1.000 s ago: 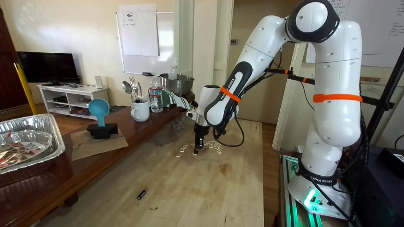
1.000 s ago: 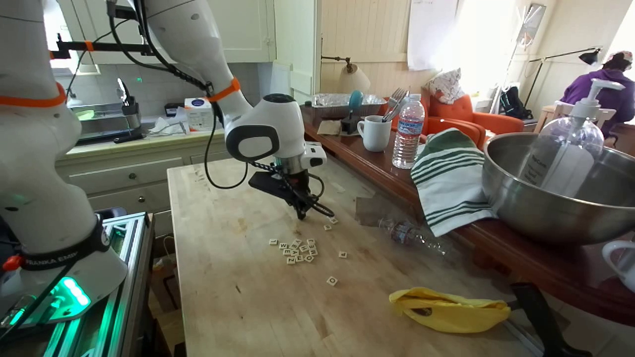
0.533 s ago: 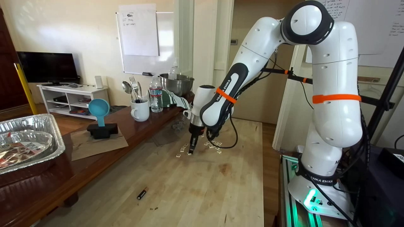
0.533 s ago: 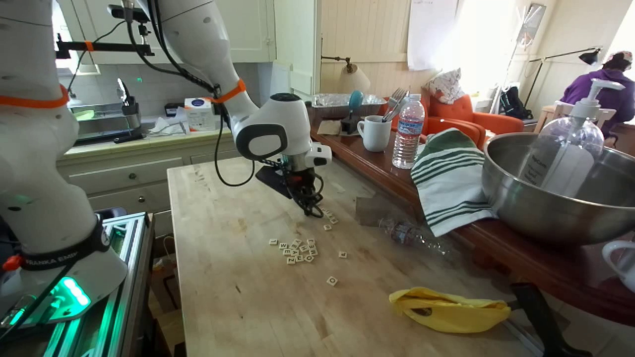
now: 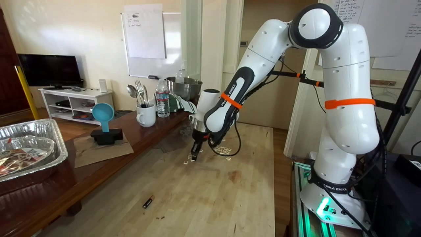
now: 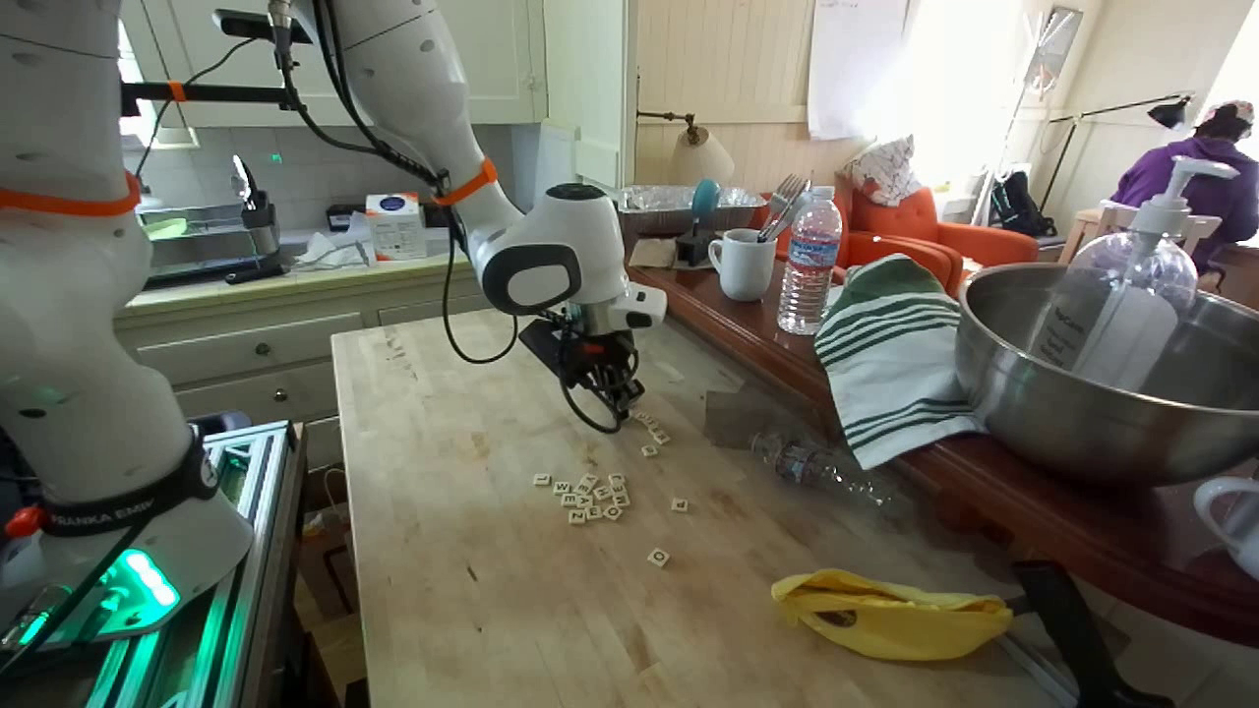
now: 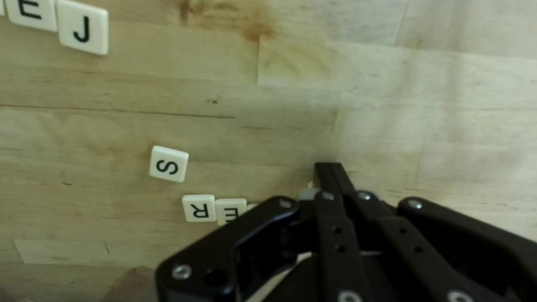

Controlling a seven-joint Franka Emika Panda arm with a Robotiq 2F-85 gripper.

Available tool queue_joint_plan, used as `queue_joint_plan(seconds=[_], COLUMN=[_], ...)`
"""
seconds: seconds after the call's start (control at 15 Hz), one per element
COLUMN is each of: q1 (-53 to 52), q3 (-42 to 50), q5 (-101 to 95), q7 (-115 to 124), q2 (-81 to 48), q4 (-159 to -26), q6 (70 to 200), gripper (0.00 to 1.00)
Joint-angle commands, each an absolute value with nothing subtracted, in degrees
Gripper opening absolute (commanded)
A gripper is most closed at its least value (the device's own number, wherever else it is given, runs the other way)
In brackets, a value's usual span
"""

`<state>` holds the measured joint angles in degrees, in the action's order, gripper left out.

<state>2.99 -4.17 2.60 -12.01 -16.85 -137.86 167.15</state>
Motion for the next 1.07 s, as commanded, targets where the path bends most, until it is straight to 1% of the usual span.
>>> queue_joint_plan(seconds=[0.0, 0.6, 1.0], q1=[1.51, 0.08, 1.21], q3=[-3.26, -2.27, -4.62], q5=[1.97, 2.07, 5.87], q7=[-7.47, -1.36, 0.43], q2=[-19.26, -19.8, -16.3], q4=[-135.74, -134.81, -136.45], q6=[165.98, 165.6, 165.57], gripper=[0.0, 0.0, 0.0])
